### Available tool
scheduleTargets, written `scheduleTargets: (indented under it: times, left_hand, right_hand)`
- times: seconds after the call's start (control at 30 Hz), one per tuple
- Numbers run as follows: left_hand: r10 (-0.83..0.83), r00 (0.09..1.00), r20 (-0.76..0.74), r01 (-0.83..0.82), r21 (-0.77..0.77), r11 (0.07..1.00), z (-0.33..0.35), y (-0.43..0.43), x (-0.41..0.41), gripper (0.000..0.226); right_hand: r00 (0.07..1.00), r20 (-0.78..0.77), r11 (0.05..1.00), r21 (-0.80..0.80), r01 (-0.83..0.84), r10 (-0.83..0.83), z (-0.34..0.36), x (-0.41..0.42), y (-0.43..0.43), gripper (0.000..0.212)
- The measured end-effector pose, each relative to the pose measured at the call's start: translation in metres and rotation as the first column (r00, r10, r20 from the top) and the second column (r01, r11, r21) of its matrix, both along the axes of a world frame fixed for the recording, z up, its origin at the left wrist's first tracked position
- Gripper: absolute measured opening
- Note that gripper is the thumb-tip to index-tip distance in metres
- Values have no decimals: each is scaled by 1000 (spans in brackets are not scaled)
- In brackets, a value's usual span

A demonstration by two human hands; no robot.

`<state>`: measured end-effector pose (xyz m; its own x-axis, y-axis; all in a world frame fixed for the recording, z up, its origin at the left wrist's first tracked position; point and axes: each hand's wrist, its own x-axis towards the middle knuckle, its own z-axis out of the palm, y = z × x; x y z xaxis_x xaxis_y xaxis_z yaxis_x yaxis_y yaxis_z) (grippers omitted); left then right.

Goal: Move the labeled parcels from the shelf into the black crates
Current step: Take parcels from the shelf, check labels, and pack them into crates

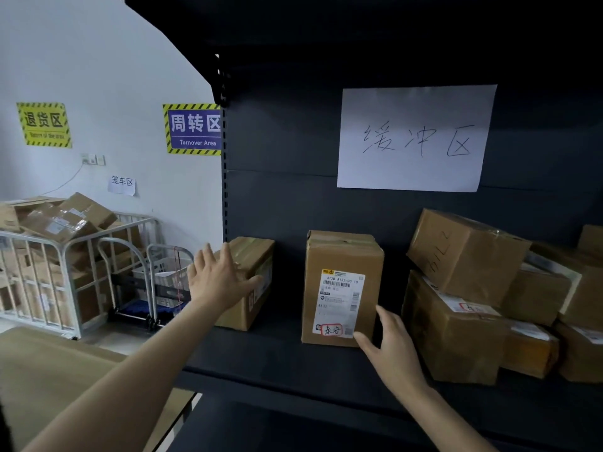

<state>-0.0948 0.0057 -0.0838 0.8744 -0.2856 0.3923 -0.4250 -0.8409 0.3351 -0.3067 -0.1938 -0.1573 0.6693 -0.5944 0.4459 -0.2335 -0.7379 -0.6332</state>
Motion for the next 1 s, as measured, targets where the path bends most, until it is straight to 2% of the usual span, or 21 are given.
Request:
scheduleTargets:
  times: [0.13, 0.2, 0.3, 0.47, 0.57, 0.67, 0.8, 0.87, 1.0]
  left_hand:
    - [76, 968, -237, -67, 45, 997, 12, -1, 24, 105]
    - [82, 952, -294, -72, 44, 996, 11, -3, 27, 103]
    - [74, 961, -267, -82, -20, 996, 6, -7, 26, 94]
    - [14, 974, -228, -71, -241, 968, -7, 1, 18, 86]
    - [-74, 967, -245, -49, -461, 886, -18, 12, 7, 88]
    - [-246, 928, -278, -22, -701, 713, -33, 21, -10, 102]
    - [-390, 875, -287, -15, -821, 571, -55, 27, -29, 111]
    - [-437, 844, -311, -34, -844, 535, -62, 31, -31, 110]
    - [-474, 806, -354, -17, -814, 580, -74, 44, -24, 81]
  right_hand:
    - [1000, -4, 1000, 10, 23, -23, -6, 1, -3, 67]
    - [999, -14, 999, 11, 35, -35, -9, 2, -3, 67]
    - [999, -12, 999, -3, 32, -32, -9, 4, -1, 66]
    - [1000, 29, 998, -61, -7, 9, -8, 5, 4, 60]
    - [997, 66, 995, -96, -41, 47, -8, 7, 10, 55]
    - [993, 80, 992, -100, -78, 86, -9, 12, 17, 53]
    - [988, 79, 988, -84, -127, 134, -13, 17, 26, 51]
    - [985, 82, 985, -96, -145, 153, -15, 18, 29, 48]
    - [980, 81, 981, -91, -172, 179, -19, 18, 31, 46]
